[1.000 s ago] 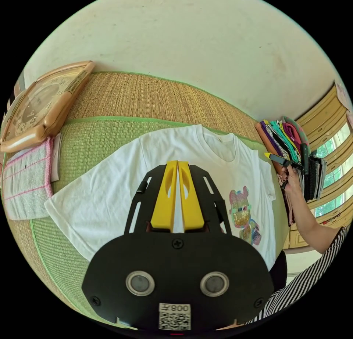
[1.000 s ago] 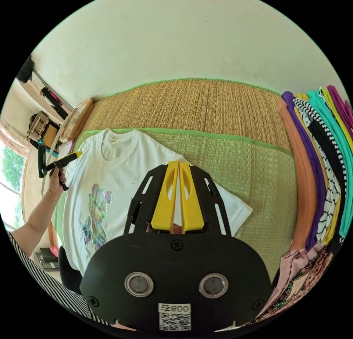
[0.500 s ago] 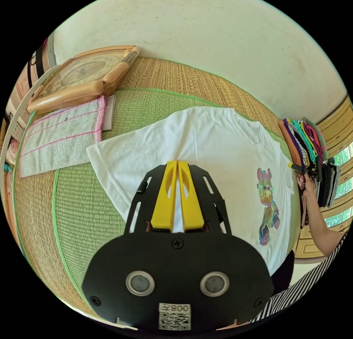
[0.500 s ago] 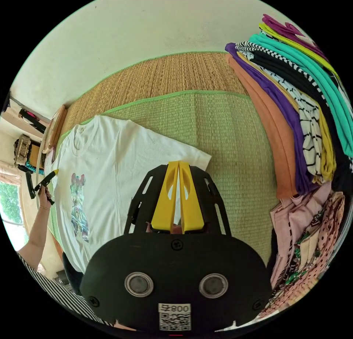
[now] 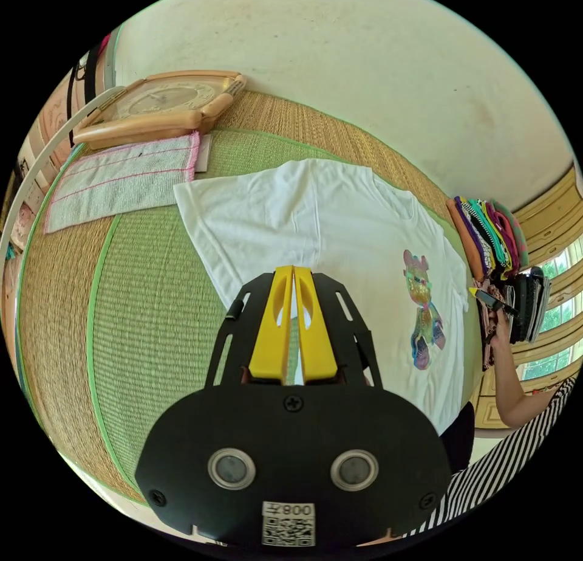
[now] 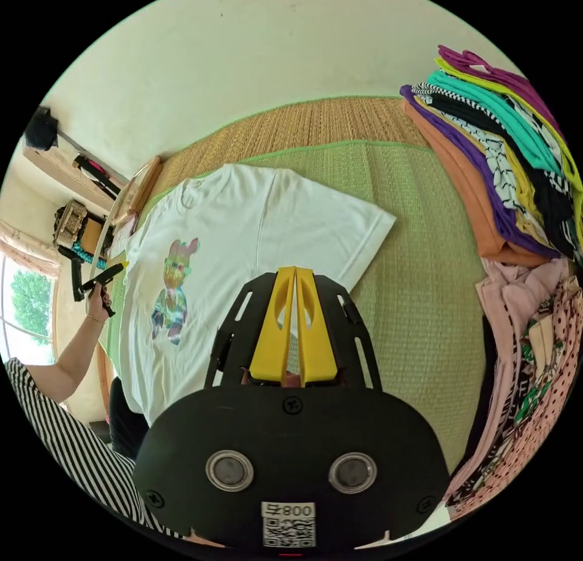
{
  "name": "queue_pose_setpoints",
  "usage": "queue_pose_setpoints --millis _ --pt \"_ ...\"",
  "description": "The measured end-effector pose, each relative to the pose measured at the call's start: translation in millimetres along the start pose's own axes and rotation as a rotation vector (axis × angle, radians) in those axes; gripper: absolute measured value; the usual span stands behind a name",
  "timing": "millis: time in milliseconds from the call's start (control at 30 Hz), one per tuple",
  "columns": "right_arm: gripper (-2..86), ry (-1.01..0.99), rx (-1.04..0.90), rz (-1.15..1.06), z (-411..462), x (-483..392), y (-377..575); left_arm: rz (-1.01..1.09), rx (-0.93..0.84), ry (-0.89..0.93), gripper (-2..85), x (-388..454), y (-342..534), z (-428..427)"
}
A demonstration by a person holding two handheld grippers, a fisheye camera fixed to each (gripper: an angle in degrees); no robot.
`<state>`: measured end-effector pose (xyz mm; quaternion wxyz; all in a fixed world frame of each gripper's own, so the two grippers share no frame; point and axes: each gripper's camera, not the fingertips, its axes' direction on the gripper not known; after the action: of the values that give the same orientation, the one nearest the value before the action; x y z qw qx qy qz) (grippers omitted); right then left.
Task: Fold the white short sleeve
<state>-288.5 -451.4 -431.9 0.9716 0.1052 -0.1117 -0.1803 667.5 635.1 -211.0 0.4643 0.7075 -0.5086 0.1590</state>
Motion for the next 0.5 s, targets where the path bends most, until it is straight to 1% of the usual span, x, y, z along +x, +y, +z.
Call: queue_pose_setpoints --millis 100,133,233,333,500 --pt "0.1 0.081 -0.113 0.001 26.9 4.1 28.8 -0.046 -0.073 -0.014 0.1 -15.7 32.5 10.1" --pt "0.1 0.057 -0.078 0.032 23.3 12.7 31.7 -0.056 -0.032 -0.001 0.1 -21.7 43.5 7.4" --pt "0.0 0.061 -0.094 0.075 23.1 30.1 24.0 -0.128 -0.053 0.055 0.1 -38.3 59.6 6.4" --pt "0.1 0.107 -0.126 0.075 23.2 29.2 24.3 -0.164 -0.061 0.010 0.1 -47.0 77.2 -0.6" --pt "0.2 0.074 -0.087 0.093 3.4 28.8 56.8 -0.153 -0.015 0.093 0.6 -52.0 126.1 -28.3"
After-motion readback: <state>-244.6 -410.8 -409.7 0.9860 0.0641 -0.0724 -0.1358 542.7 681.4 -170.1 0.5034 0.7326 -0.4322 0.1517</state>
